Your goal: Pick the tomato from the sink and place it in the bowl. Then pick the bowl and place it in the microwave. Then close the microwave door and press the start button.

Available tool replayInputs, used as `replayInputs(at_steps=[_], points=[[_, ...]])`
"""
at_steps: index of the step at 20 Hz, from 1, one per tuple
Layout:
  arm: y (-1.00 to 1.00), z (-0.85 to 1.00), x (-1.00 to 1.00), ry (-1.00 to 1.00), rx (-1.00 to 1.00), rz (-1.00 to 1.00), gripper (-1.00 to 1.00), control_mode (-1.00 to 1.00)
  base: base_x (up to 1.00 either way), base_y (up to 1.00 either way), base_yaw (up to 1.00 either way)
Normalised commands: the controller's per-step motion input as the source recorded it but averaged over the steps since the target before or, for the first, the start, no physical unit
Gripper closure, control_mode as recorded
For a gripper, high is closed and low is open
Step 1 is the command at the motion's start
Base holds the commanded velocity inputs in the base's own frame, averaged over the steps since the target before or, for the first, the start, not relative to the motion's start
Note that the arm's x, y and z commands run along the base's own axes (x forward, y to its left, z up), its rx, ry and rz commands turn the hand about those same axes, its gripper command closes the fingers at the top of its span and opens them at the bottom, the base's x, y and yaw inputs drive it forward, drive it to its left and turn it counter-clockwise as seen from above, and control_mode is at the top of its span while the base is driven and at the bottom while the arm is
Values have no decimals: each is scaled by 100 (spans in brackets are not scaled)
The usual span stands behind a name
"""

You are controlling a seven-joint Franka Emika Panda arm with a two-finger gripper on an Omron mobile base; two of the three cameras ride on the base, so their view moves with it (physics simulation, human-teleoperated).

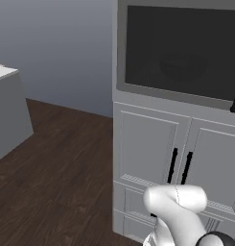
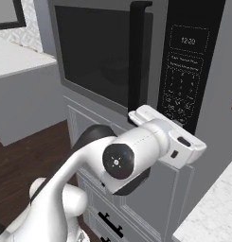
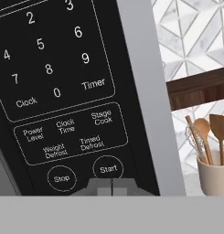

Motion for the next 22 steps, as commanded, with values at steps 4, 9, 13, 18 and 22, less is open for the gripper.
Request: replayInputs(at_steps=[4, 9, 13, 18, 22], points=[[-16, -8, 20, 0, 0, 3, 100, -100, 0, 0, 0], [0, -8, 16, 0, 0, 0, 100, -100, 0, 0, 0], [-1, -1, 29, 0, 0, 0, 100, -100, 0, 0, 0], [-8, 0, 49, 1, 0, 0, 100, -100, 0, 0, 0], [-12, -16, 98, 9, 0, 1, 100, -100, 0, 0, 0]])
